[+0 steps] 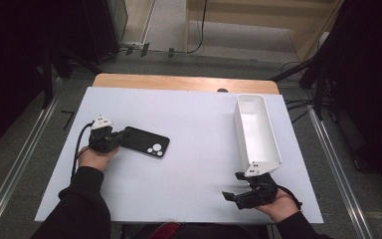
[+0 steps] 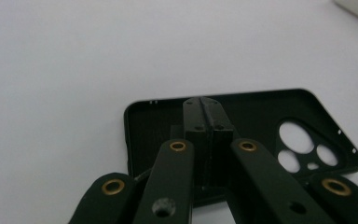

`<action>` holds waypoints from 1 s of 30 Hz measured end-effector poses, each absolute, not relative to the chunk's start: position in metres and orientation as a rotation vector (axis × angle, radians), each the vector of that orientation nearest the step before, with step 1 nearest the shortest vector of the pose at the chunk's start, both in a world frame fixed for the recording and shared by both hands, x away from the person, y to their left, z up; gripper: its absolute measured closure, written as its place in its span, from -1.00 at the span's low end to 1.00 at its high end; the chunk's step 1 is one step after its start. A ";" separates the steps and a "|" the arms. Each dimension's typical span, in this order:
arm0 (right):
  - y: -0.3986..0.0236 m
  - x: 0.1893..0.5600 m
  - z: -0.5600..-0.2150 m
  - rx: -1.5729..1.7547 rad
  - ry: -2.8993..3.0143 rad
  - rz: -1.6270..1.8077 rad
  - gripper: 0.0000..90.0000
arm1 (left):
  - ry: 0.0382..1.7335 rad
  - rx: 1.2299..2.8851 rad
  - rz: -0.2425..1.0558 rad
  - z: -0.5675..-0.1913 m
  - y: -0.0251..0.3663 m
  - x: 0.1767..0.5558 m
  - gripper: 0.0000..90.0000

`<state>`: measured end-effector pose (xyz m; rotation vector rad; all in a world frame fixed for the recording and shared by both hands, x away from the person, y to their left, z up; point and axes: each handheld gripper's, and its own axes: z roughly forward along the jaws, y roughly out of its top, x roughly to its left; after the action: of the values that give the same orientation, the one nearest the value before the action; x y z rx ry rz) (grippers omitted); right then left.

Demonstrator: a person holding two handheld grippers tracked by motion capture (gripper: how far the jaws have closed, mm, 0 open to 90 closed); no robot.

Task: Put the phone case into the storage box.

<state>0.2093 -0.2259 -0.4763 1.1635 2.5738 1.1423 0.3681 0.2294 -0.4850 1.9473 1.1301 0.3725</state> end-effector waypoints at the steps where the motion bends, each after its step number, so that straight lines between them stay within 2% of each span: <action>1: -0.226 0.209 -0.476 1.165 2.574 1.143 -0.66 | 1.129 1.962 0.374 -0.486 0.230 0.368 1.00; 17: -0.226 0.209 -0.476 1.173 2.569 1.149 -0.66 | 1.181 2.013 0.356 -0.501 0.238 0.367 0.99; 30: -0.227 0.209 -0.475 1.167 2.567 1.151 -0.66 | 1.157 2.049 0.312 -0.499 0.243 0.350 0.99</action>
<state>0.2090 -0.2272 -0.4754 1.1673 2.5675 1.1514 0.3498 0.2426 -0.4990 2.0494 1.1573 0.3125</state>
